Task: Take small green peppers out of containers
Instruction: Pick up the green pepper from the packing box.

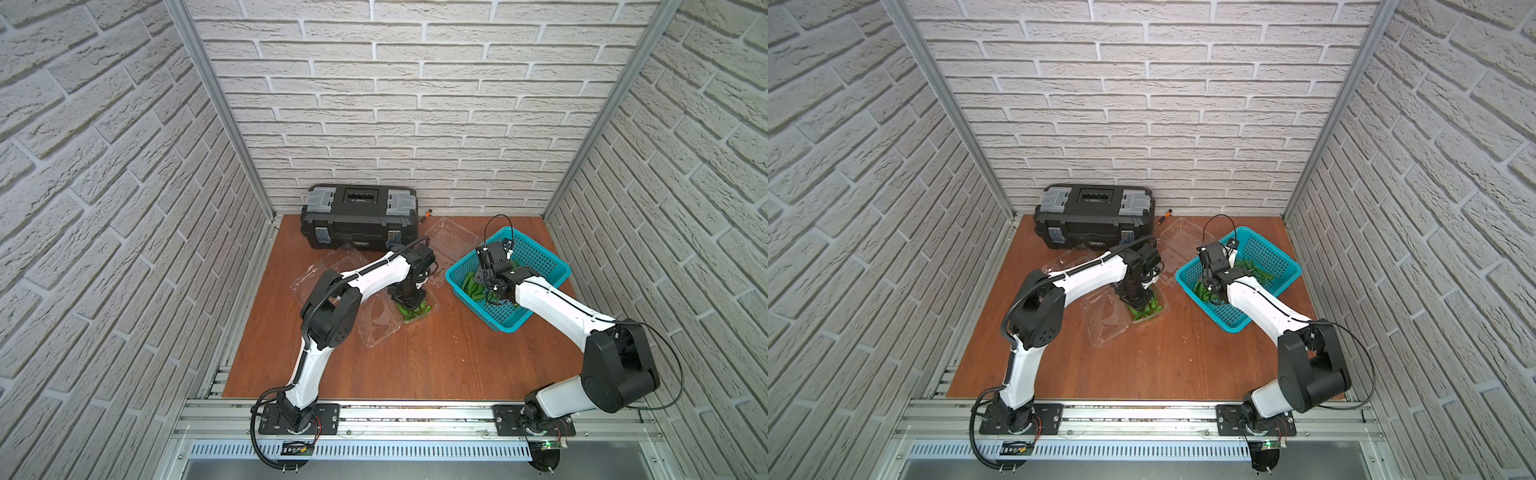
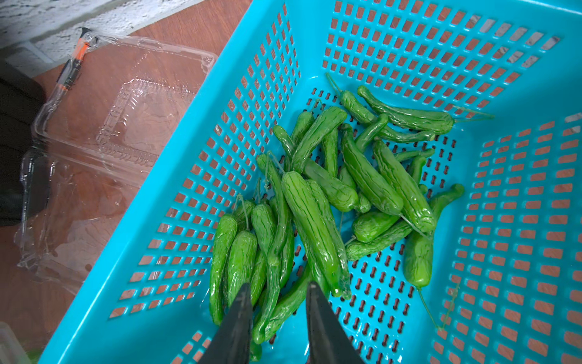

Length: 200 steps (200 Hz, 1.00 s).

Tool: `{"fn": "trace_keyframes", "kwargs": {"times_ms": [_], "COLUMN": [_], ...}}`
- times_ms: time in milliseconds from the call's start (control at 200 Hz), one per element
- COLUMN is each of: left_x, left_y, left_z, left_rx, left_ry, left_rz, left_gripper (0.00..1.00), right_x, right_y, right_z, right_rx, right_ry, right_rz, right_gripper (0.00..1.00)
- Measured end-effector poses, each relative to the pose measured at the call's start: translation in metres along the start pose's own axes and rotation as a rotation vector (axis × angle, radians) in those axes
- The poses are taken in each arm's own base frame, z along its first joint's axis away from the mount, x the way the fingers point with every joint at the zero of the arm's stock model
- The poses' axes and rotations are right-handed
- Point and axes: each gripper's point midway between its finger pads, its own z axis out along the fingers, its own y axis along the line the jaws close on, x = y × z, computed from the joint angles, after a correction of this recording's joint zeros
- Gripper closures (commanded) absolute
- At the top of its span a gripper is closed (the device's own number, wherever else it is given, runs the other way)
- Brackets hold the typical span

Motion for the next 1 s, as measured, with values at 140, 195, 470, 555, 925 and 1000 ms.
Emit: {"fn": "trace_keyframes", "kwargs": {"times_ms": [140, 195, 470, 555, 925, 1000], "left_x": [0.005, 0.006, 0.007, 0.007, 0.022, 0.022], "left_y": [0.008, 0.010, 0.018, 0.018, 0.007, 0.003], "left_z": [0.010, 0.010, 0.009, 0.009, -0.037, -0.053], "left_rx": [-0.017, -0.026, -0.059, -0.056, 0.006, 0.025], "left_ry": [0.041, 0.045, 0.048, 0.047, -0.059, -0.104], "left_rz": [-0.011, -0.013, 0.004, 0.011, 0.062, 0.082], "left_gripper": [0.65, 0.67, 1.00, 1.00, 1.00, 1.00], "right_x": [0.001, 0.001, 0.002, 0.003, 0.003, 0.001], "right_y": [0.002, 0.002, 0.004, 0.004, 0.013, 0.015], "right_z": [0.000, 0.000, 0.000, 0.000, 0.006, 0.007], "right_rx": [-0.008, -0.011, -0.020, -0.024, -0.032, -0.034], "right_ry": [0.006, 0.008, 0.015, 0.018, 0.032, 0.030], "right_rz": [0.000, -0.001, -0.001, -0.002, -0.009, -0.008], "right_gripper": [0.68, 0.69, 0.69, 0.68, 0.68, 0.68]}}
